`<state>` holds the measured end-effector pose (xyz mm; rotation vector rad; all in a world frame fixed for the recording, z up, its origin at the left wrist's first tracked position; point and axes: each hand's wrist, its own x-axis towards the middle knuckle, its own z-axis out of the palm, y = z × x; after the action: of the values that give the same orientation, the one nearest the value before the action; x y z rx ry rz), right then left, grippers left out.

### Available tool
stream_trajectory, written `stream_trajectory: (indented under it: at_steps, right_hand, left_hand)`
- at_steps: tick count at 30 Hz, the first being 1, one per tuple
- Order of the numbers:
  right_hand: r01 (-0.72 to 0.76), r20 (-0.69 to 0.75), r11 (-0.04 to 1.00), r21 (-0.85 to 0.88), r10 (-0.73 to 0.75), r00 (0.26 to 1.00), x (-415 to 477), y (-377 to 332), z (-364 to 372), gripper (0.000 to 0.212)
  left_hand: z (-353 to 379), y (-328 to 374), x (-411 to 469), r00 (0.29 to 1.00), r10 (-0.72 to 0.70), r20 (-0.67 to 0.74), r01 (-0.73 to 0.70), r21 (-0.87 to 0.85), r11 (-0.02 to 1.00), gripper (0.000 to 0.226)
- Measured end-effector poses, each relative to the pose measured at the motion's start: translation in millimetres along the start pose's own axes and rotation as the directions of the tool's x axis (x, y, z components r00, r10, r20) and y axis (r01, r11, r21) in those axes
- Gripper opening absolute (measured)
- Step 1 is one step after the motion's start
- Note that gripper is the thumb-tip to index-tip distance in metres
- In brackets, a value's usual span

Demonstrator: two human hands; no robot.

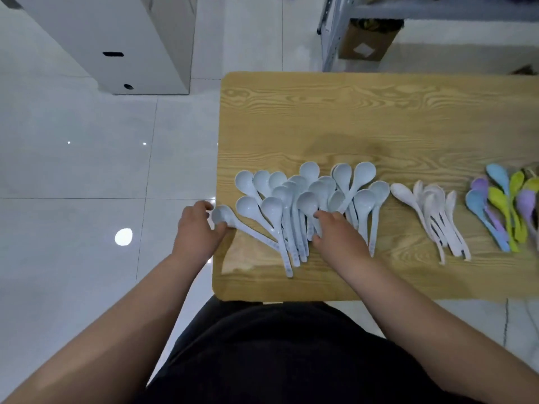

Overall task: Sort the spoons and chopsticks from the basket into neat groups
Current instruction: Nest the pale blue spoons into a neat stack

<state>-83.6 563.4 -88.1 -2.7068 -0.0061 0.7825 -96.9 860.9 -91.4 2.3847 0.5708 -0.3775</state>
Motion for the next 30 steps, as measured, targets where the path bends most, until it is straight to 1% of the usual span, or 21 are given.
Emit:
stream_trajectory:
  at_steps: [2,3,4,6,8,10,11,12,13,14,15,17,19,21,23,24,26,28,30]
  right_hand:
    - [-0.055,-0.016,0.998,-0.04,0.054,0.998,0,-6,10,0.044]
    - [-0.076,-0.024,0.996,-0.053,0.074,0.997,0,-9,16,0.045]
    - [-0.096,-0.031,0.994,-0.057,0.094,0.995,-1,-11,21,0.047]
    - [-0.135,-0.05,0.991,-0.025,0.134,0.99,-2,-16,28,0.053]
    - [-0.183,-0.076,0.983,0.033,0.185,0.98,-4,-20,30,0.056]
    - [-0.233,-0.119,0.963,0.139,0.249,0.961,-8,-24,31,0.055]
    - [-0.241,-0.142,0.949,0.204,0.272,0.952,-12,-25,30,0.053]
    - [-0.237,-0.161,0.936,0.258,0.284,0.945,-18,-26,29,0.049]
    - [-0.227,-0.174,0.928,0.297,0.286,0.942,-24,-28,28,0.046]
    - [-0.212,-0.187,0.92,0.329,0.283,0.941,-29,-29,26,0.043]
    - [-0.191,-0.203,0.913,0.359,0.277,0.939,-34,-31,24,0.041]
    - [-0.131,-0.237,0.894,0.428,0.252,0.938,-43,-39,17,0.039]
    - [-0.048,-0.231,0.856,0.515,0.193,0.954,-50,-54,8,0.04]
    - [0.031,-0.17,0.796,0.605,0.091,0.981,-56,-74,-3,0.04]
    - [0.082,-0.088,0.745,0.662,-0.031,0.996,-61,-95,-13,0.041]
    - [0.106,-0.06,0.737,0.668,-0.089,0.994,-62,-104,-17,0.042]
    - [0.162,-0.036,0.724,0.67,-0.187,0.982,-67,-116,-21,0.043]
    - [0.183,-0.012,0.688,0.702,-0.245,0.969,-73,-118,-22,0.041]
    - [0.181,0.015,0.687,0.704,-0.269,0.963,-76,-109,-21,0.045]
  left_hand:
    - [0,-8,28,0.997,-0.025,0.069,0.022,0.043,0.999,0.058]
    - [0,-10,40,0.991,-0.034,0.126,0.027,0.061,0.998,0.058]
    - [1,-12,50,0.983,-0.033,0.183,0.017,0.089,0.996,0.053]
    - [3,-12,61,0.965,-0.007,0.264,-0.034,0.15,0.988,0.033]
    - [3,-14,65,0.948,0.027,0.317,-0.073,0.133,0.988,0.017]
    - [-1,-20,62,0.935,0.042,0.353,-0.047,0.006,0.999,0.012]
    - [-5,-25,59,0.934,0.03,0.355,0.006,-0.098,0.995,0.011]
    - [-10,-29,54,0.938,0.006,0.346,0.076,-0.223,0.972,0.012]
    - [-17,-34,50,0.946,-0.025,0.324,0.145,-0.351,0.925,0.013]
    - [-24,-38,46,0.955,-0.054,0.292,0.189,-0.456,0.87,0.015]
    - [-32,-41,42,0.963,-0.075,0.257,0.204,-0.524,0.827,0.018]
    - [-47,-45,34,0.972,-0.097,0.213,0.207,-0.586,0.783,0.029]
    - [-60,-40,27,0.976,-0.118,0.181,0.205,-0.596,0.777,0.033]
    - [-65,-27,19,0.979,-0.113,0.171,0.195,-0.602,0.775,0.029]
    - [-65,-3,8,0.973,-0.081,0.218,0.202,-0.623,0.755,0.025]
    - [-62,10,1,0.959,-0.094,0.266,0.25,-0.646,0.721,0.029]
    - [-54,36,-13,0.922,-0.137,0.361,0.363,-0.689,0.627,0.044]
    - [-43,54,-26,0.903,-0.155,0.4,0.419,-0.744,0.521,0.053]
    - [-33,66,-38,0.895,-0.157,0.418,0.446,-0.81,0.381,0.058]
